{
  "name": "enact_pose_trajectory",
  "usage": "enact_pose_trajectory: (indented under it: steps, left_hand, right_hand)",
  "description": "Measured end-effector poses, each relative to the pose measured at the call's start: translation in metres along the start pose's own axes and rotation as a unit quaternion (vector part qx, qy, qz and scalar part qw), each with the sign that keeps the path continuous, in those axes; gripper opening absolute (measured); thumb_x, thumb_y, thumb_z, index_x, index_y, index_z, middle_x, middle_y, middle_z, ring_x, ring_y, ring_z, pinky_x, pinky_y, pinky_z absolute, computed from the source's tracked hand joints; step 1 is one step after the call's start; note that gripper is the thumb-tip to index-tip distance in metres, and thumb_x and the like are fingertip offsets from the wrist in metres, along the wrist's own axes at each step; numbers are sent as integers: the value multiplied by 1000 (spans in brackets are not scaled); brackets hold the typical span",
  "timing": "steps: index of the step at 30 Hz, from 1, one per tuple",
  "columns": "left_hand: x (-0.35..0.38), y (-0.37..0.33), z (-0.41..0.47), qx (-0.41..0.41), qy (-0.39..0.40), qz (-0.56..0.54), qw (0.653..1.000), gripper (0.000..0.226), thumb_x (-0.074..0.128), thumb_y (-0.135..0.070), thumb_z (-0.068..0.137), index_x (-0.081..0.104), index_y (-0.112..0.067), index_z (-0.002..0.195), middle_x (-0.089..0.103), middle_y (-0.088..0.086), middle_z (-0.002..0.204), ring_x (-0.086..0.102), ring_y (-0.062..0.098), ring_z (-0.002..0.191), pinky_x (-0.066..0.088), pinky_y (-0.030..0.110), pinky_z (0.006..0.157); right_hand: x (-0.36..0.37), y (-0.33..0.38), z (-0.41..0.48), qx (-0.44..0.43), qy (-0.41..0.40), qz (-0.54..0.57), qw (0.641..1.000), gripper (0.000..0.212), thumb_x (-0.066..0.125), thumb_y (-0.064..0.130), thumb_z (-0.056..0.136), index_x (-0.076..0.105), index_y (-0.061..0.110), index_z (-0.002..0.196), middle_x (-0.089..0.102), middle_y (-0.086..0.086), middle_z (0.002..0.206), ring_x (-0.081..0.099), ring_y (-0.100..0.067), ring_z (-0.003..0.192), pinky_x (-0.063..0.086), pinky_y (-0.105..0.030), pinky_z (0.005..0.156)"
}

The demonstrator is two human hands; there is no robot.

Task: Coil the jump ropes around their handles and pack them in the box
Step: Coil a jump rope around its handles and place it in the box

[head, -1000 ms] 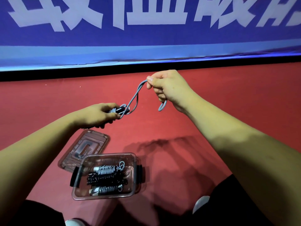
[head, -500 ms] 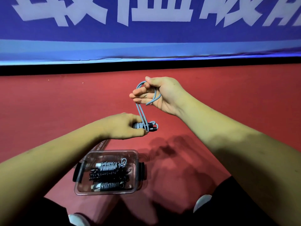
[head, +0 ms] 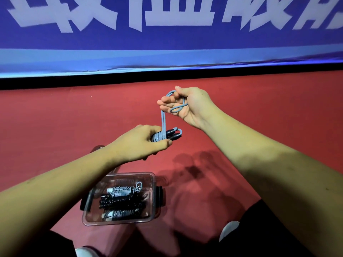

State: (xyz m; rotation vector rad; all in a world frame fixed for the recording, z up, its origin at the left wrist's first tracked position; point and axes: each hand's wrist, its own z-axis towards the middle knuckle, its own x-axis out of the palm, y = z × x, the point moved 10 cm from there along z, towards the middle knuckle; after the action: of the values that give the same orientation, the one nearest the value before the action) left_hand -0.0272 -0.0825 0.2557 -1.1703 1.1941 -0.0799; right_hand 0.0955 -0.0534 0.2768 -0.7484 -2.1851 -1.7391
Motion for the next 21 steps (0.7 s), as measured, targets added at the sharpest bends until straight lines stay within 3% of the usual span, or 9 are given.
enact_pose_trajectory:
  steps: [2, 5, 9, 12, 15, 18, 21]
  left_hand:
    - [-6, -10, -2, 31, -9, -3, 999, 23, 60, -50, 87, 55, -29, 79, 65, 0, 64, 60, 20, 48, 46, 28, 49]
    - [-15, -22, -7, 60, -33, -51, 996, 32, 57, -56, 80, 50, -33, 100, 66, 4, 68, 60, 21, 50, 49, 35, 49]
    - [-34, -23, -9, 64, -59, -210, 974, 49, 61, -39, 85, 44, -46, 131, 60, 9, 71, 52, 28, 56, 39, 35, 51]
    - [-60, -12, -9, 45, -94, -298, 949, 34, 59, -29, 91, 60, -32, 125, 52, 7, 70, 45, 27, 59, 33, 42, 54]
    - [-89, 2, -12, 4, -158, -305, 939, 9, 54, -23, 98, 59, -16, 102, 54, 4, 64, 45, 23, 48, 35, 25, 49]
    - [-111, 20, -17, -38, -208, -309, 927, 10, 56, -26, 98, 55, -17, 95, 56, 9, 70, 49, 23, 46, 36, 23, 41]
    - [-119, 37, -16, -73, -216, -289, 930, 13, 61, -27, 96, 56, -15, 94, 59, 12, 75, 51, 24, 49, 39, 26, 45]
  right_hand:
    - [-16, 1, 3, 3, -44, -18, 999, 30, 39, 12, 103, 46, 5, 75, 60, -20, 69, 68, -31, 64, 61, -38, 60]
    - [-39, -1, 5, 24, -102, -153, 983, 28, 46, 14, 102, 50, 6, 75, 54, -10, 66, 54, -19, 49, 53, -28, 49]
    - [-48, -24, 7, 105, -65, -323, 938, 27, 43, 13, 102, 54, 12, 77, 46, -3, 65, 39, -7, 33, 27, -24, 51]
    - [-38, -34, 6, 117, 24, -437, 891, 23, 49, 24, 102, 61, 10, 87, 39, 0, 62, 29, -9, 41, 27, -23, 47]
    - [-20, -31, 1, 86, 105, -430, 893, 14, 53, 20, 100, 64, 12, 99, 38, 4, 58, 25, -11, 49, 27, -23, 44]
    - [2, -31, -9, 68, 168, -435, 882, 19, 52, 22, 101, 65, 8, 101, 35, 4, 59, 25, -12, 51, 28, -23, 45]
    - [19, -14, -17, 11, 162, -527, 834, 19, 49, 17, 102, 66, 7, 104, 41, -2, 63, 42, -11, 46, 38, -21, 41]
